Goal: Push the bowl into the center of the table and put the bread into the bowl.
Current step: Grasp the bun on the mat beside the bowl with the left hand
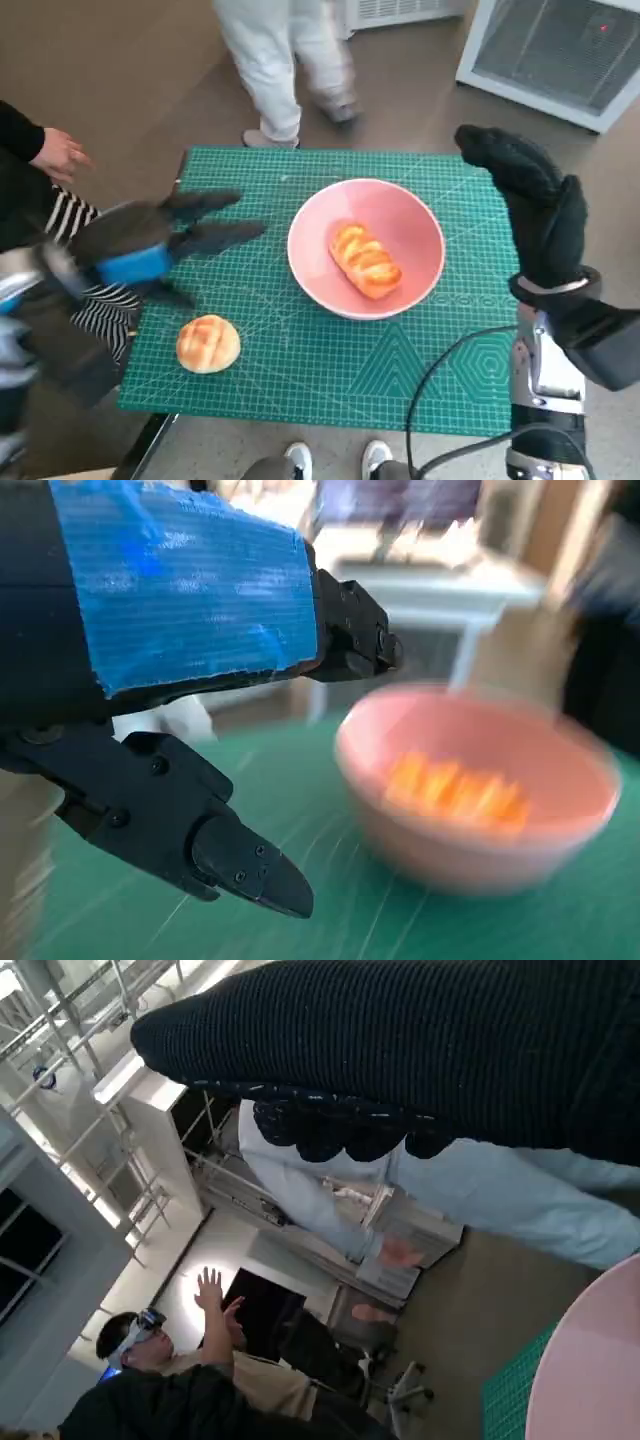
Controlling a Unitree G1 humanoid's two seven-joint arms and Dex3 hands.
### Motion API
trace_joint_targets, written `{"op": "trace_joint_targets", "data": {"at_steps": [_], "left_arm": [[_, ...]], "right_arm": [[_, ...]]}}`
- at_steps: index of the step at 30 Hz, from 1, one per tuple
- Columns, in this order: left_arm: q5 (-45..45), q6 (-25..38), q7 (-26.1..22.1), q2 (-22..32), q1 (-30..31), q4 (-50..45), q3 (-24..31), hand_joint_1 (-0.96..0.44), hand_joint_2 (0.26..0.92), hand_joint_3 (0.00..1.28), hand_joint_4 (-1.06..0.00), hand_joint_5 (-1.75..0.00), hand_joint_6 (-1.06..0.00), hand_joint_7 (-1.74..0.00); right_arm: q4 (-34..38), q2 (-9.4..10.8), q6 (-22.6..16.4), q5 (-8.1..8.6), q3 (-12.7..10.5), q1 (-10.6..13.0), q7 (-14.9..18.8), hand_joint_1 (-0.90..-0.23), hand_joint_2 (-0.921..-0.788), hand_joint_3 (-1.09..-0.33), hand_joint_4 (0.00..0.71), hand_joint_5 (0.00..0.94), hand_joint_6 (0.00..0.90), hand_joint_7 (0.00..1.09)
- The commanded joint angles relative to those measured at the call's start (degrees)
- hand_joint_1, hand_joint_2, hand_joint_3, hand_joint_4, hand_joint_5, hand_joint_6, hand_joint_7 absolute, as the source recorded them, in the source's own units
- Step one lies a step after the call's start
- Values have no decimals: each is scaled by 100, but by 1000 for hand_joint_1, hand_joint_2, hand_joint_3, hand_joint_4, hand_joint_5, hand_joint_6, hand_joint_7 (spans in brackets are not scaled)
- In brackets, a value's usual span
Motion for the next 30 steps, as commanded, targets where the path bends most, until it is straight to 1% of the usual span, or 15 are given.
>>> {"op": "trace_joint_targets", "data": {"at_steps": [1,5,9,14,21,25,30], "left_arm": [[-229,127,-159,265,494,-417,248,-534,792,10,-165,-7,-348,-60],[-277,82,-230,405,888,-566,412,-540,795,10,-163,-4,-348,-57],[-338,27,-280,450,1187,-639,514,-542,799,9,-163,-3,-339,-49],[-375,5,-363,416,1359,-595,441,-540,802,8,-170,-5,-335,-45],[-376,49,-561,289,1239,-285,151,-521,802,5,-186,-9,-335,-42],[-217,131,-587,175,1083,-6,-78,-486,799,3,-194,-9,-334,-39],[17,388,-551,-69,928,349,-429,-432,795,1,-205,-10,-332,-36]], "right_arm": [[65,-48,122,38,12,34,36,-683,-921,-688,155,7,18,468],[63,-63,133,12,25,9,25,-687,-921,-688,149,3,17,467],[31,-62,187,24,34,-29,16,-693,-921,-689,145,1,20,467],[75,-76,194,107,19,-57,95,-695,-921,-690,147,3,23,468],[114,-70,216,170,33,-117,148,-694,-921,-687,147,2,24,467],[105,-71,225,213,40,-136,164,-694,-921,-687,146,1,23,467],[60,-63,257,296,21,-111,201,-702,-921,-675,143,0,20,466]]}}
